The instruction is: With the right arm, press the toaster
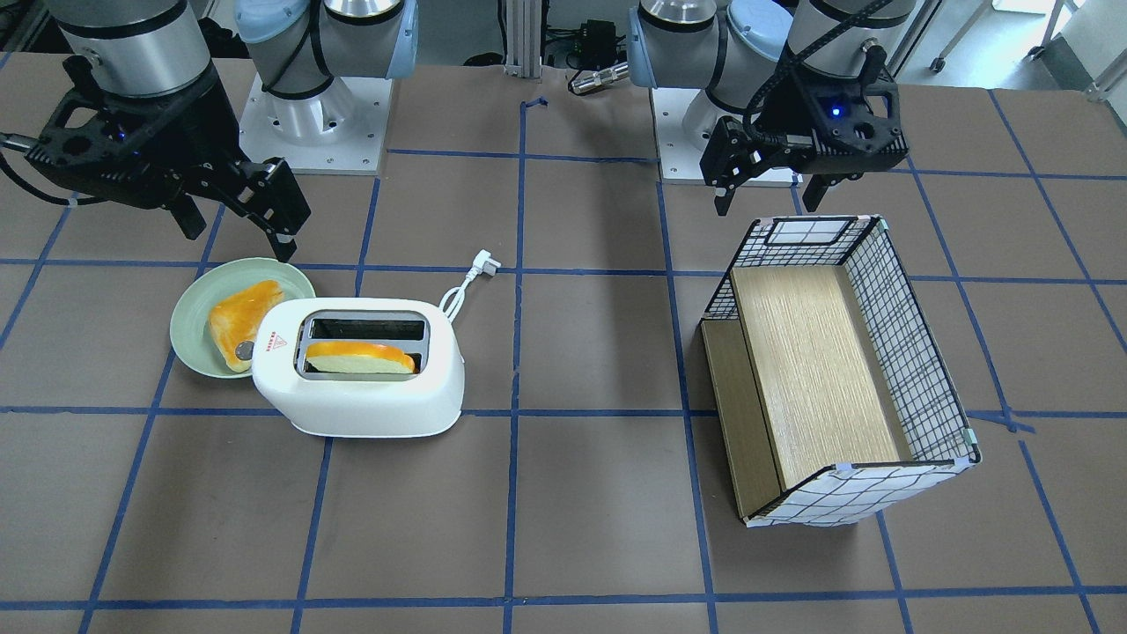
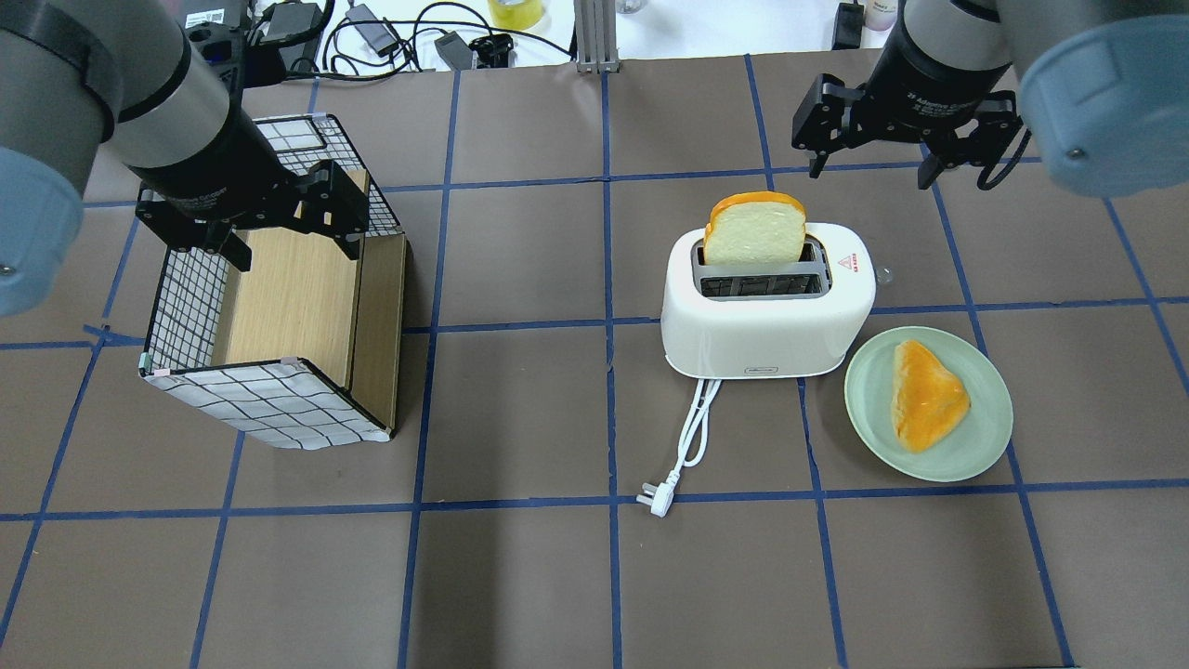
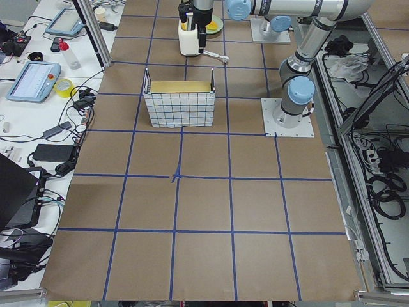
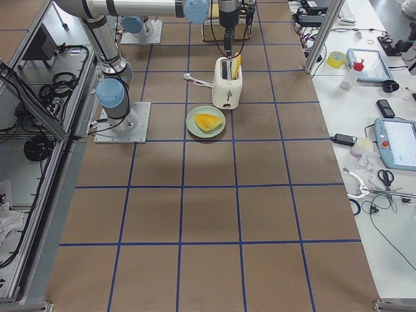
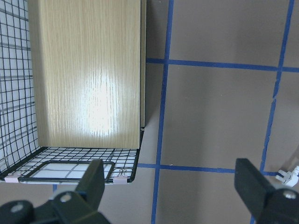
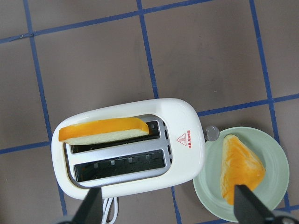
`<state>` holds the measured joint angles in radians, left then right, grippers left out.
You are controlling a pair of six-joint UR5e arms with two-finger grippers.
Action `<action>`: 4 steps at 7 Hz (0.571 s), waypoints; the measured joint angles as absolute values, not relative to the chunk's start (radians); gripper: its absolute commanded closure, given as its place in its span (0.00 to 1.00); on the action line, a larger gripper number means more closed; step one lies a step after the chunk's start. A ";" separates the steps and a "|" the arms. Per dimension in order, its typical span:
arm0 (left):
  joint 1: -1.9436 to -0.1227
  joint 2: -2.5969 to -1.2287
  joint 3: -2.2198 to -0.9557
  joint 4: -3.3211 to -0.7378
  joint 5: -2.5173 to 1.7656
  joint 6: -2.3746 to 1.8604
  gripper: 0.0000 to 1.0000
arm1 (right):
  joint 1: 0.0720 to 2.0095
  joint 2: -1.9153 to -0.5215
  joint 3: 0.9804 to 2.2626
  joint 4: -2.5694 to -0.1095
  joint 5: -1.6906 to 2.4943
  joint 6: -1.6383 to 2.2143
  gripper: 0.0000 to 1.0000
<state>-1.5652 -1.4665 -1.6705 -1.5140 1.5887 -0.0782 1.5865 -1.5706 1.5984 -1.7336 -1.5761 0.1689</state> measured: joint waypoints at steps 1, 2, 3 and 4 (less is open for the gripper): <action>-1.566 -1.466 -1.671 -1.514 1.589 -0.078 0.00 | 1.588 -1.568 1.598 -1.735 -1.573 0.139 0.00; -1.566 -1.466 -1.670 -1.514 1.589 -0.078 0.00 | 1.587 -1.566 1.597 -1.735 -1.571 0.107 0.00; -1.566 -1.466 -1.670 -1.514 1.589 -0.078 0.00 | 1.585 -1.565 1.597 -1.735 -1.571 0.082 0.00; -1.566 -1.466 -1.670 -1.514 1.589 -0.078 0.00 | 1.581 -1.565 1.597 -1.736 -1.571 0.070 0.00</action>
